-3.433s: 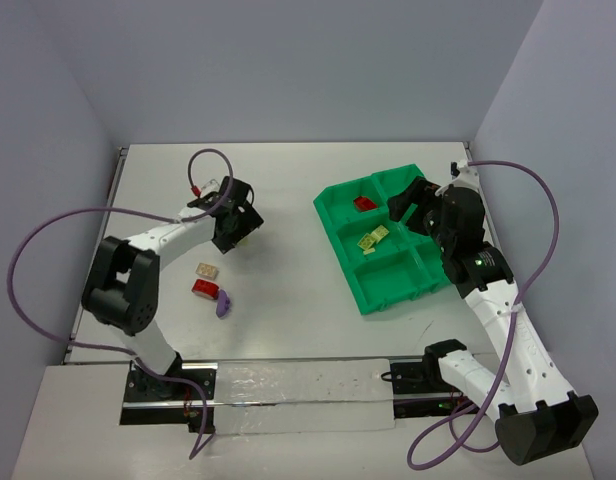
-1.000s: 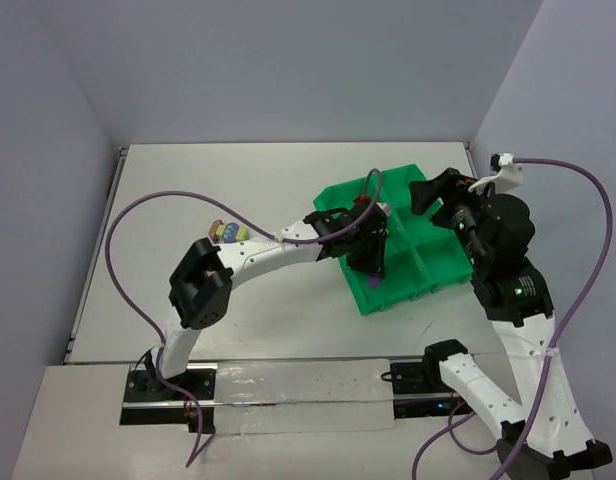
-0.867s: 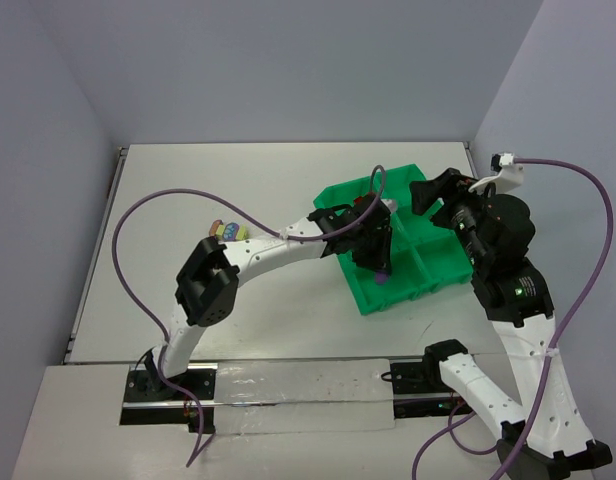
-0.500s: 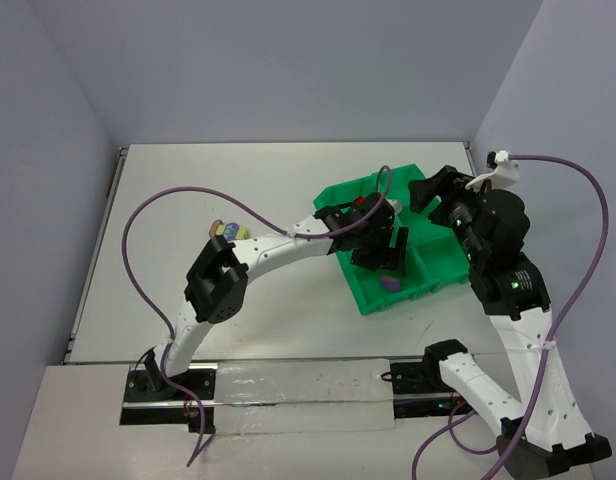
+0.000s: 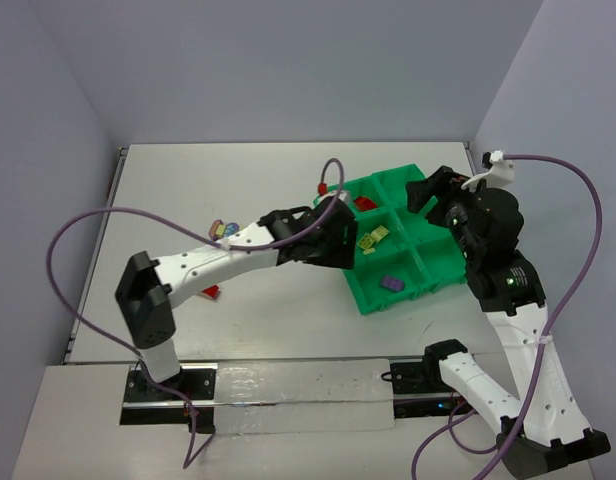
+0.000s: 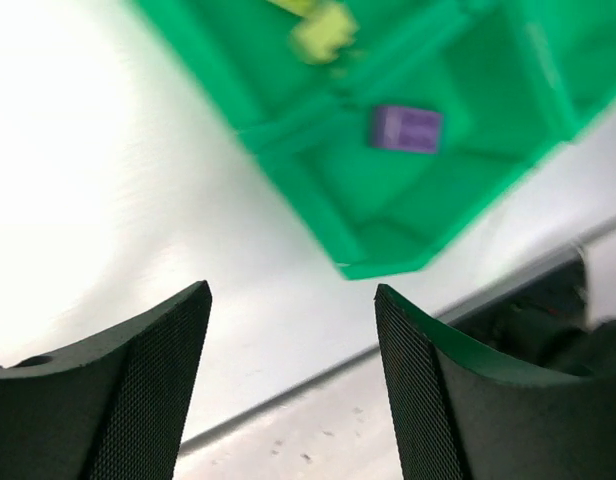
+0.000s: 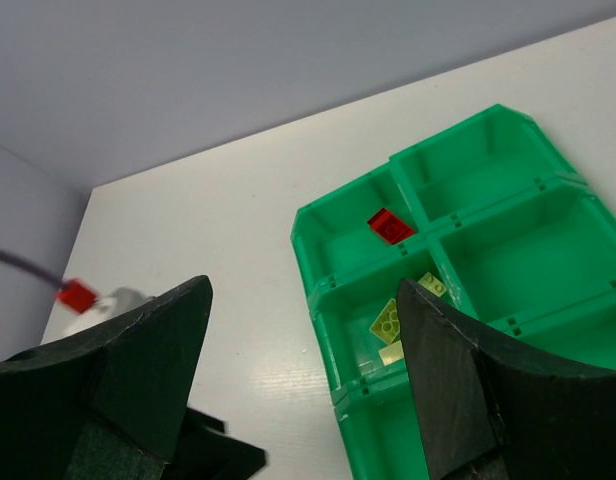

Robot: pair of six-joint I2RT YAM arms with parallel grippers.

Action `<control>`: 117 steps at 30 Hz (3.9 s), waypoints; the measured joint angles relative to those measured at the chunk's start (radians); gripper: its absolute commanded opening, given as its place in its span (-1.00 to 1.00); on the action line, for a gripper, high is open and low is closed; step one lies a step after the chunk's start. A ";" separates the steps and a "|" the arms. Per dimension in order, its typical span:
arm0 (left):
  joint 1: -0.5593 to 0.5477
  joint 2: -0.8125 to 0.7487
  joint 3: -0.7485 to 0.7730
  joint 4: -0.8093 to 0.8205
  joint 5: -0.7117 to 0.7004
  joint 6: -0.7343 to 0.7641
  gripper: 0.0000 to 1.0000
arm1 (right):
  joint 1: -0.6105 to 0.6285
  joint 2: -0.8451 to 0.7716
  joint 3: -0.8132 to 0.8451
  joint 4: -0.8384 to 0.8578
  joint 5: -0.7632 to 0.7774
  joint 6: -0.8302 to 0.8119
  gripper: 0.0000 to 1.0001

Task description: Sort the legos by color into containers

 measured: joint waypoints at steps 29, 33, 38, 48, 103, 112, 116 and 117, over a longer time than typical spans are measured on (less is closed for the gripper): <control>0.535 -0.301 -0.643 -0.156 -0.312 -0.389 0.85 | 0.000 0.022 -0.017 0.019 -0.053 0.020 0.63; 0.597 -0.349 -0.686 -0.132 -0.294 -0.414 0.82 | 0.000 0.022 -0.017 0.018 -0.053 0.015 0.63; 0.647 -0.358 -0.719 -0.070 -0.271 -0.421 0.66 | 0.000 0.024 -0.017 0.019 -0.053 0.012 0.63; 0.663 -0.301 -0.766 0.026 -0.224 -0.425 0.45 | 0.000 0.049 -0.017 0.018 -0.052 0.008 0.63; 0.382 0.638 0.604 0.174 0.366 -0.173 0.80 | 0.001 0.047 -0.018 -0.015 0.045 -0.056 0.63; 0.384 0.345 0.319 0.158 0.207 -0.089 0.67 | 0.001 0.058 -0.018 -0.014 0.017 -0.051 0.63; 0.413 0.061 0.023 0.146 0.083 -0.077 0.92 | 0.001 0.073 -0.018 -0.015 0.000 -0.051 0.63; 0.429 0.003 -0.038 0.138 0.050 -0.073 0.95 | 0.001 0.076 -0.018 -0.015 -0.003 -0.051 0.64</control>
